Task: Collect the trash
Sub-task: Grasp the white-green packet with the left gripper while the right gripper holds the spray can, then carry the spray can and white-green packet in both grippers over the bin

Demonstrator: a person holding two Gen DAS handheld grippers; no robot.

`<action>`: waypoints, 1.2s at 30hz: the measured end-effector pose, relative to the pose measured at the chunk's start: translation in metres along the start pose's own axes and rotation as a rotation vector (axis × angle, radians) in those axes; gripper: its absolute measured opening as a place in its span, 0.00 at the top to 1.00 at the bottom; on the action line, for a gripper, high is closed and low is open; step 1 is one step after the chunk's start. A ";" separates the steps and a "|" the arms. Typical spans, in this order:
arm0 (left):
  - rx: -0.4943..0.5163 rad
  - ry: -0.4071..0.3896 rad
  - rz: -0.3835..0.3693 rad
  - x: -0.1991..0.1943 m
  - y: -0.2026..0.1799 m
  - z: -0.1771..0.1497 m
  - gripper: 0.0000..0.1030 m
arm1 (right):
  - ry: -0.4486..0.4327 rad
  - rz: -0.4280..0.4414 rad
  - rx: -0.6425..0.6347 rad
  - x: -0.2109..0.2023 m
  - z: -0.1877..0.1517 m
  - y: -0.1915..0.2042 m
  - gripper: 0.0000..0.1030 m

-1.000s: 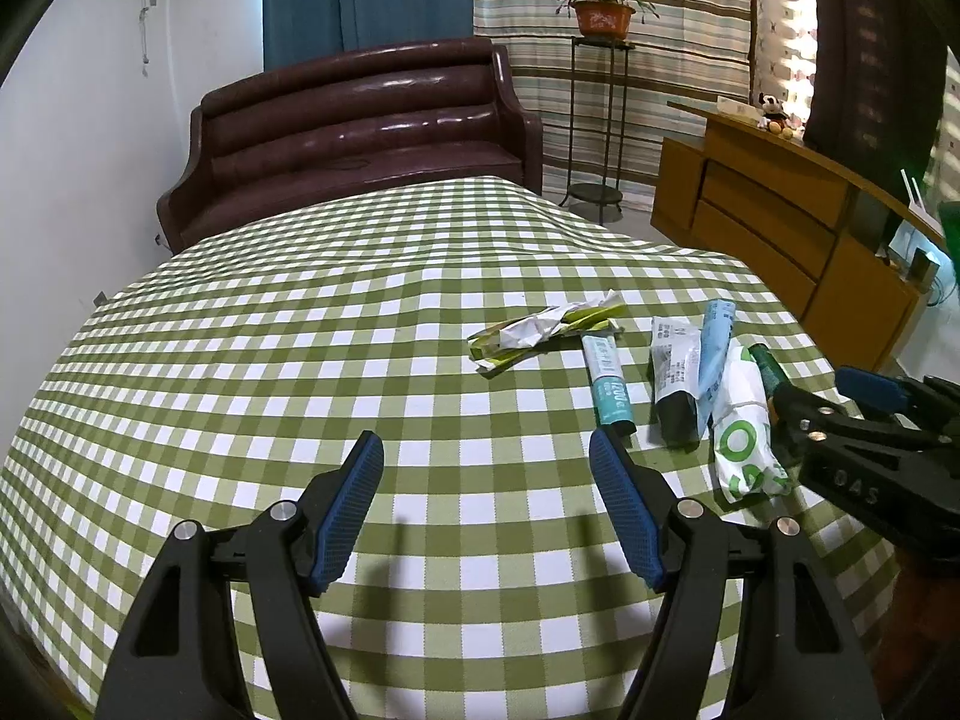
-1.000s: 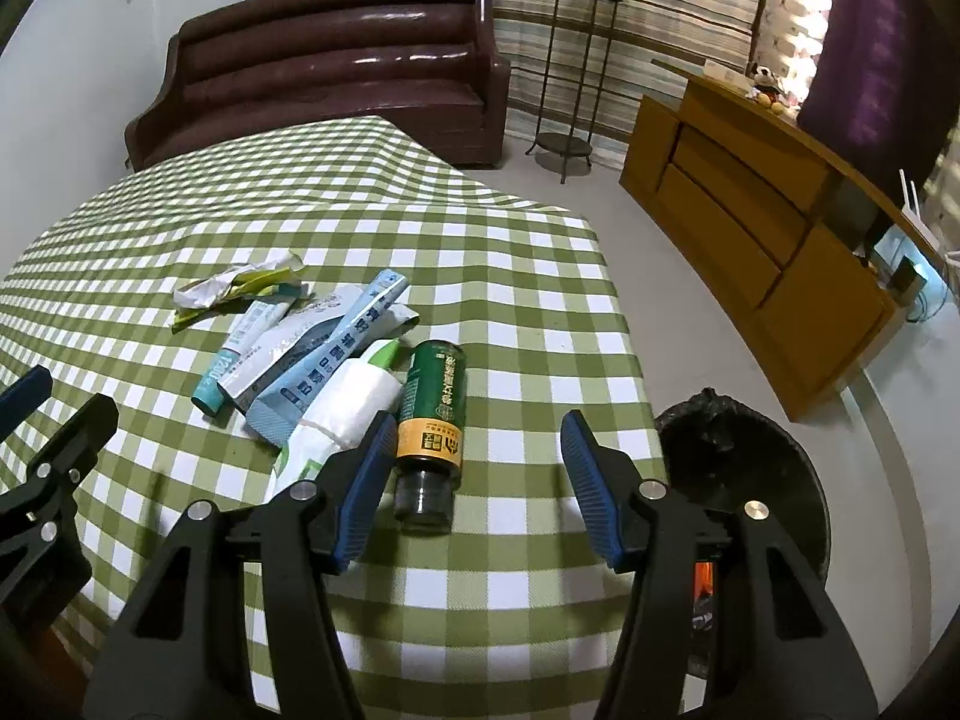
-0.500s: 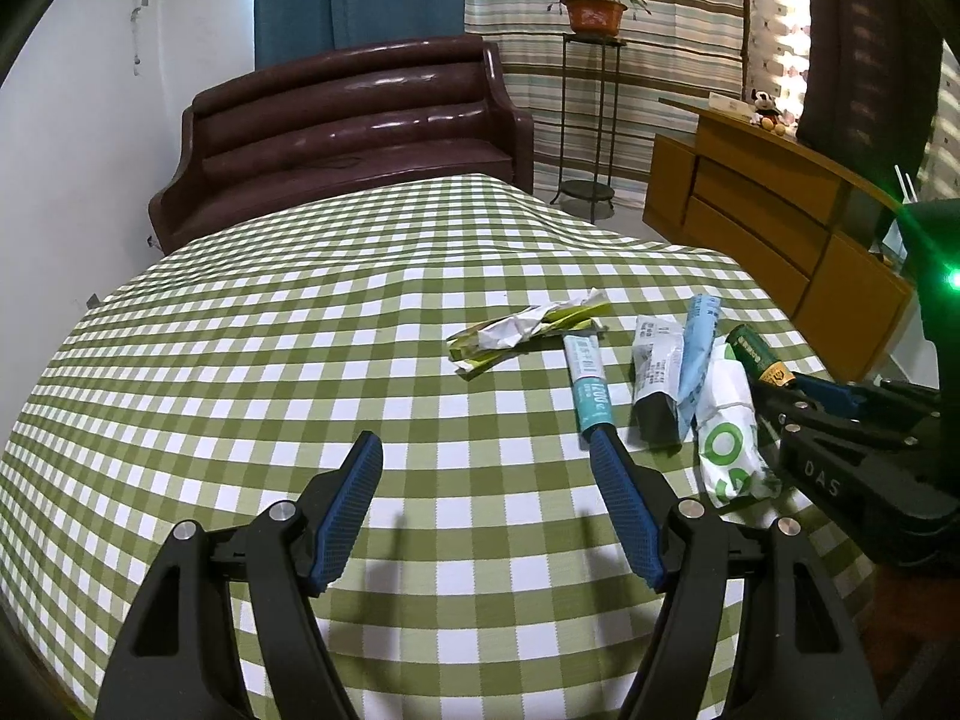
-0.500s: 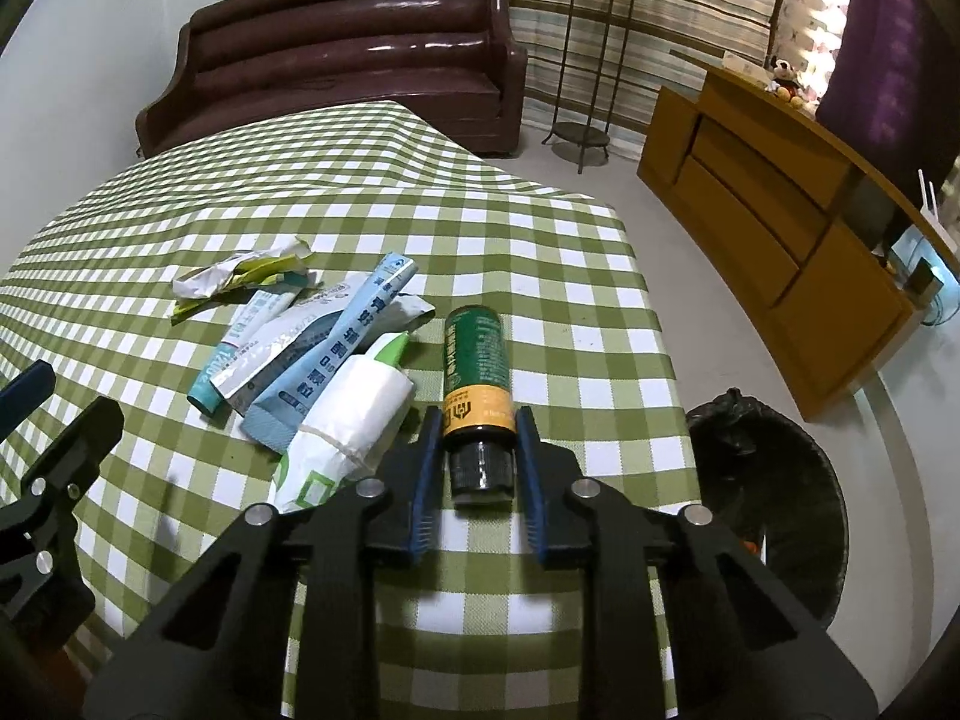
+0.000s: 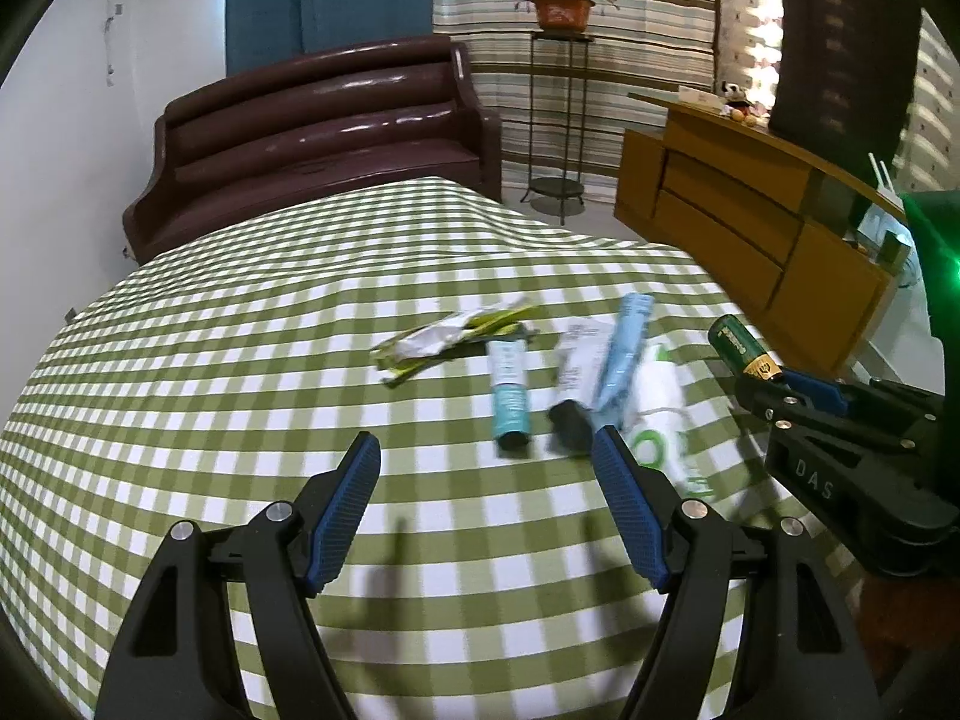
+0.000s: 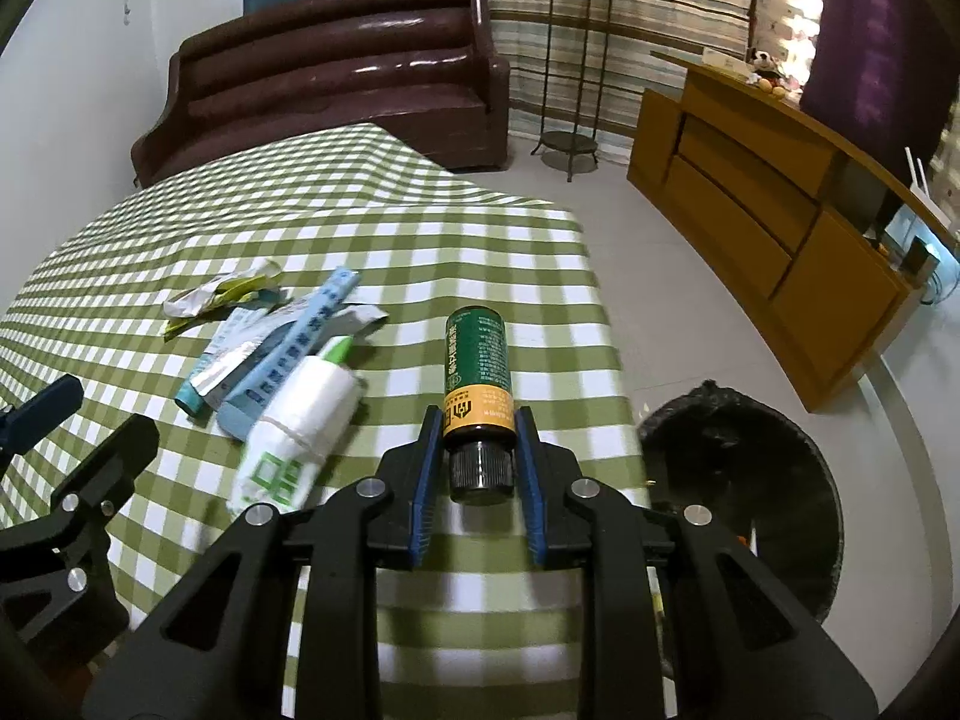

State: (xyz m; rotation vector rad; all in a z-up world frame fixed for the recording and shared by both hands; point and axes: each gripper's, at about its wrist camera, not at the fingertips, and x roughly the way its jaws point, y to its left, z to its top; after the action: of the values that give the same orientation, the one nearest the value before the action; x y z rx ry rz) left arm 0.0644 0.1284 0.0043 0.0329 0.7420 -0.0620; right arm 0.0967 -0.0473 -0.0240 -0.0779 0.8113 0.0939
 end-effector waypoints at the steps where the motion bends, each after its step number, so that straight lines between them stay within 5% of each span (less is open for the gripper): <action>1: 0.002 0.001 -0.010 0.000 -0.004 0.000 0.31 | -0.005 -0.003 0.007 -0.002 -0.002 -0.005 0.77; 15: 0.079 0.030 -0.035 0.015 -0.058 0.006 0.31 | -0.024 -0.022 0.099 -0.014 -0.022 -0.069 0.77; 27: 0.113 0.123 -0.034 0.034 -0.075 0.004 0.68 | -0.021 -0.012 0.139 -0.015 -0.031 -0.091 0.77; 36: 0.123 0.091 -0.045 0.024 -0.080 0.001 0.70 | -0.033 -0.019 0.149 -0.022 -0.036 -0.101 0.77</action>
State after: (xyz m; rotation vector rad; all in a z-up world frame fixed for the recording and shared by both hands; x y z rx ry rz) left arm 0.0779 0.0477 -0.0119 0.1365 0.8293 -0.1500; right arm 0.0671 -0.1527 -0.0289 0.0564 0.7823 0.0171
